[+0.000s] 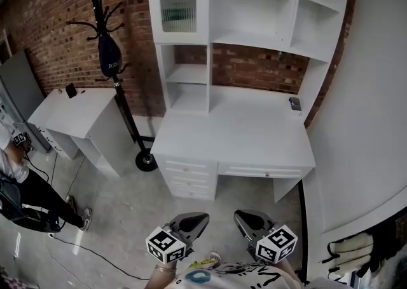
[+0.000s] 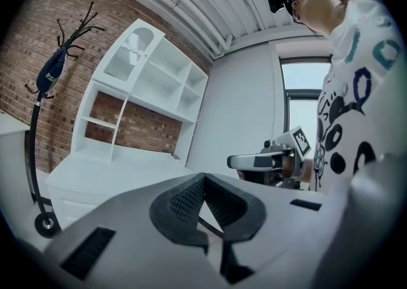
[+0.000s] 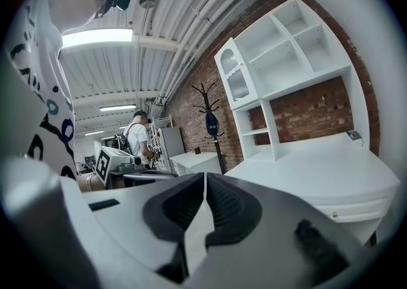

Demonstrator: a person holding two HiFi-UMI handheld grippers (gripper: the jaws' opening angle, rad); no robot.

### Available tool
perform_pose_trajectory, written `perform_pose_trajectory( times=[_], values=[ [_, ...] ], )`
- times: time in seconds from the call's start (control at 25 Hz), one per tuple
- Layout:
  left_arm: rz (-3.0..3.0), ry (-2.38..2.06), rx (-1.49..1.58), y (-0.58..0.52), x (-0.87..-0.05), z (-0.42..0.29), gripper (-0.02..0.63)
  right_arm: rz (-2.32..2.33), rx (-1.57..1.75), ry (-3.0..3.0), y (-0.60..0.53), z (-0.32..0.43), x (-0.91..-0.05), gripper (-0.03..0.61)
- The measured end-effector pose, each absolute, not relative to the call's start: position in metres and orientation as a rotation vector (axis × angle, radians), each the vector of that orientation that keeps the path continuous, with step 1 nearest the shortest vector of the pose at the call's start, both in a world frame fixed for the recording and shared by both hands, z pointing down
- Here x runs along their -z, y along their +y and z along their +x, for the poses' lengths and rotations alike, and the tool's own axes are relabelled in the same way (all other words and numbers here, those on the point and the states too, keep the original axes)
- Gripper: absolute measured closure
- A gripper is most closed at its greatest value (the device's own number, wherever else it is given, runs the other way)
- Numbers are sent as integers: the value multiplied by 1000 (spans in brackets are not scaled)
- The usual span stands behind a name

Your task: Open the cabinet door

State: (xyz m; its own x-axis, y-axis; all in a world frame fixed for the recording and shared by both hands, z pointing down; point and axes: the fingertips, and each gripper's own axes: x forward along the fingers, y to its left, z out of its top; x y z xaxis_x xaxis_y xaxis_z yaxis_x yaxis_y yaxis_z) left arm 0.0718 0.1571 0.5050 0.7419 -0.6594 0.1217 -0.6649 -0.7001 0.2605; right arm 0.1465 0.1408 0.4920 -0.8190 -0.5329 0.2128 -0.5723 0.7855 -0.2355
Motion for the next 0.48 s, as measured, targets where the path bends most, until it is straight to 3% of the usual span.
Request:
perform_pose_trajectory(
  times=[0.48],
  values=[
    [2632,-1042,-32,115,-510,78,601,859,-491,-2836,98,151,-502,549]
  ],
)
